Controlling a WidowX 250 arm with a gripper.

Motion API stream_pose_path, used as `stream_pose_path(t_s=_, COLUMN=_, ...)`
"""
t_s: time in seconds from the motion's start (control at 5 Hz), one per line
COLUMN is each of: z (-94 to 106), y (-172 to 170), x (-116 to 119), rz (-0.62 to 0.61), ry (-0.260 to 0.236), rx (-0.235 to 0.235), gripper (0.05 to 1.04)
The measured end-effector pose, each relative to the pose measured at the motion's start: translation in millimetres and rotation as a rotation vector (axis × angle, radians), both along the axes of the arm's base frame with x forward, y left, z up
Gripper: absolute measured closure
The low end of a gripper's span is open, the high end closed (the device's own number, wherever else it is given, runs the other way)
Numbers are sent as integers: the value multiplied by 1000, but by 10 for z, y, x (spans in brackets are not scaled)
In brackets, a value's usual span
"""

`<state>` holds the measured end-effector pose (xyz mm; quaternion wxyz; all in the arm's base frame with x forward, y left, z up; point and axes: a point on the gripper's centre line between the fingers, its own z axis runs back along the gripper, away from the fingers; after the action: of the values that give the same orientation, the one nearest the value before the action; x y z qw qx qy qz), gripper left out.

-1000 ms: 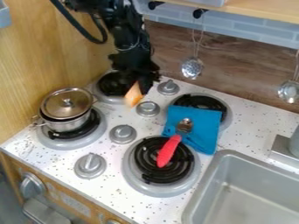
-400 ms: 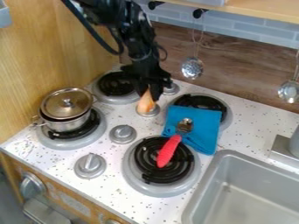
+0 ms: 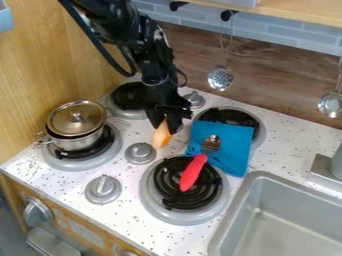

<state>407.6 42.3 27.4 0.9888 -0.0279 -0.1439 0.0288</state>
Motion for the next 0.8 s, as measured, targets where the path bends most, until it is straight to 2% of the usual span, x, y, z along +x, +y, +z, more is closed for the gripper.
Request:
stream_pose_path(t_s=0.2, z=219, y=-16, x=-134, rz=-1, ry=-38, rx=7, gripper=625)
stream_pose_path(t_s=0.6, z=56, y=-40, x=-419, rz=-53, ry=11, rx=22, gripper=625)
stream_pose_path(t_s=0.8, z=-35, y=-17, x=-512, rz=-77, ry=29, rx=46, gripper=625)
